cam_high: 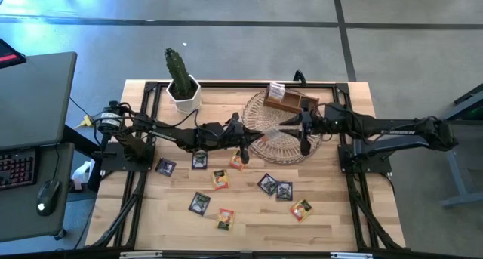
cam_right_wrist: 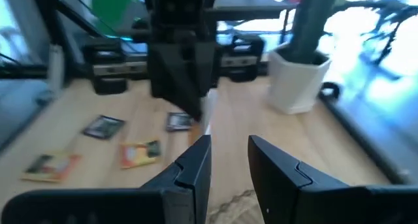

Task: Pick & Place Tea
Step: Put the orange tea bag into the left section of the wooden organizer, then put the blue tea bag into the middle section of the wooden organizer

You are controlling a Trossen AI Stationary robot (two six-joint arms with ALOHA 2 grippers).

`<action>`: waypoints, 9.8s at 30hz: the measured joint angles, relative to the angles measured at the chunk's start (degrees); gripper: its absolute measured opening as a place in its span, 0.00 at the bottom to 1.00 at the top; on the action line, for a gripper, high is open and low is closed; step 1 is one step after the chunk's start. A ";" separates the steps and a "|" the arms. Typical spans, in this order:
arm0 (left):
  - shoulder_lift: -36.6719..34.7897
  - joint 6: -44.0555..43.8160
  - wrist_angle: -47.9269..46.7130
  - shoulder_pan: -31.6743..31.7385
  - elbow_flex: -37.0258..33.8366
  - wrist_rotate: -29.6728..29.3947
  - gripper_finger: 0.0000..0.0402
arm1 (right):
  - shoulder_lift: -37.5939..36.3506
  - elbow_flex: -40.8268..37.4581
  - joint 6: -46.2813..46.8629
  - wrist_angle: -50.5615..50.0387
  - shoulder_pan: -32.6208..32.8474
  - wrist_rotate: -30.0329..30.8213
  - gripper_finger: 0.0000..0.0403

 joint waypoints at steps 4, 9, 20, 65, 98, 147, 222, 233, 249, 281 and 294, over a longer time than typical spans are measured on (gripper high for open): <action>0.02 0.62 0.00 0.07 0.00 -0.34 0.01 | 0.99 -0.26 1.37 -1.00 -1.91 -3.52 0.24; 0.02 1.04 0.02 0.04 0.00 -0.45 0.01 | 1.65 -0.27 1.36 -0.29 -2.34 -3.55 0.24; 0.07 1.11 -1.19 0.04 0.00 -2.71 0.01 | -0.01 -0.25 0.95 5.32 -2.56 -3.44 0.24; 0.07 2.84 -11.72 1.57 -0.02 -4.47 0.41 | 2.58 1.53 -2.61 -7.66 -5.90 18.89 0.00; 0.07 0.98 -17.72 1.51 -0.02 -4.19 0.42 | 46.06 36.76 -18.59 -37.31 -31.41 11.66 0.03; -24.89 -12.09 -60.11 1.49 -0.06 -1.85 0.42 | 37.03 36.12 0.08 -46.05 14.62 1.84 0.27; -23.80 -11.04 -62.92 1.51 -0.02 0.37 0.42 | 45.98 24.12 17.59 -35.46 36.96 1.00 0.27; -23.80 -11.06 -62.92 1.51 -0.02 4.03 0.42 | 46.00 15.38 11.34 -26.79 42.89 13.27 0.27; -23.79 -11.31 -56.06 1.51 -0.02 8.08 0.42 | 45.93 10.85 7.70 -20.23 46.69 14.86 0.27; -23.80 -15.80 -54.12 1.51 -0.02 14.90 0.42 | 41.66 3.25 -5.91 16.91 22.83 9.89 0.27; -23.78 -16.24 -53.68 1.51 -0.02 15.31 0.42 | 43.31 3.22 -15.51 9.35 16.62 -4.08 0.27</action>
